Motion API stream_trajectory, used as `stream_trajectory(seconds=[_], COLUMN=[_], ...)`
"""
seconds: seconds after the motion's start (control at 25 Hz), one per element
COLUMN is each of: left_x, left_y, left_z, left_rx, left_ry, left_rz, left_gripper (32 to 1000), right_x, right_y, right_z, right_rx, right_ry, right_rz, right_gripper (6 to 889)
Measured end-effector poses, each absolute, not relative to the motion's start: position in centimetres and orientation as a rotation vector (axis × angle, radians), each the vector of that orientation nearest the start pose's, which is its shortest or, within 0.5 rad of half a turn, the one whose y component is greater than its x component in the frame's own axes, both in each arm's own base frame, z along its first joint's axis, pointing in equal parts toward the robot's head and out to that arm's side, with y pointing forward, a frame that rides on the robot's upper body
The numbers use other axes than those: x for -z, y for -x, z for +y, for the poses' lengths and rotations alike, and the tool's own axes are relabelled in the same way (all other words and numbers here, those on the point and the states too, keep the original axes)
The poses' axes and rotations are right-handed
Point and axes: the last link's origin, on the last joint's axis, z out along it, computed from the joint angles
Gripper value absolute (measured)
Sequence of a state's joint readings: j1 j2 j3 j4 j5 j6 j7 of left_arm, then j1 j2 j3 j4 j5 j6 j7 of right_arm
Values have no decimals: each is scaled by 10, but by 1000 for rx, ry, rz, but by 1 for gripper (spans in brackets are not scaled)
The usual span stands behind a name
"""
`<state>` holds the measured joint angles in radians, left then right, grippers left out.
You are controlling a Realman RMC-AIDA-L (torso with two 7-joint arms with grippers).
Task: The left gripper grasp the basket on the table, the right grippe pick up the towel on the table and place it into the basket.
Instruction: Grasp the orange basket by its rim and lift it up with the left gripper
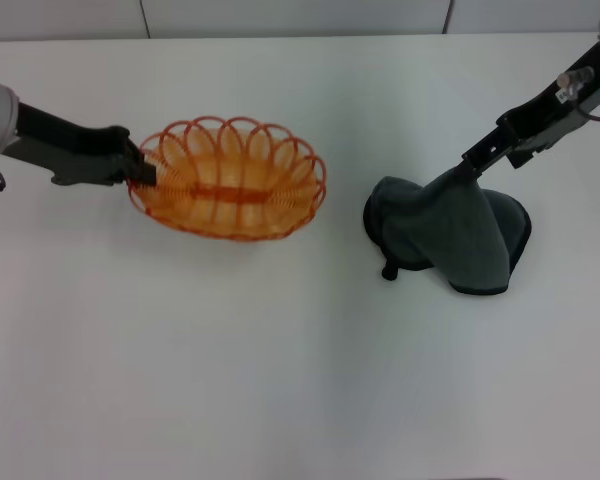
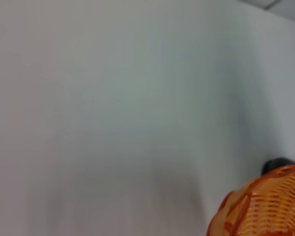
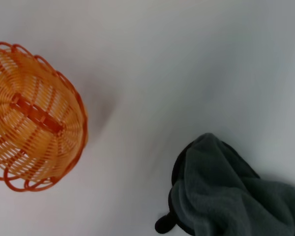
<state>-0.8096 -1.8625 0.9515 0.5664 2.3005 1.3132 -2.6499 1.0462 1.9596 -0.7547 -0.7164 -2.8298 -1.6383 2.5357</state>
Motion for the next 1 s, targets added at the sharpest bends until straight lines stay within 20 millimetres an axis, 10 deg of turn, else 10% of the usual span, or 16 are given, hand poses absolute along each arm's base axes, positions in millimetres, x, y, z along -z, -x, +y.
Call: stream_trajectory(seconds=[1.0], left_x=[-33], left_y=[238], left_z=[417], left_rx=[337], left_ry=[2191], left_rz=[-1939], left_gripper=[87], right_x=[-41], right_y=[-190], right_z=[425], right_rx=[467], right_ry=[2442], right_rz=[1418], right_gripper=[861])
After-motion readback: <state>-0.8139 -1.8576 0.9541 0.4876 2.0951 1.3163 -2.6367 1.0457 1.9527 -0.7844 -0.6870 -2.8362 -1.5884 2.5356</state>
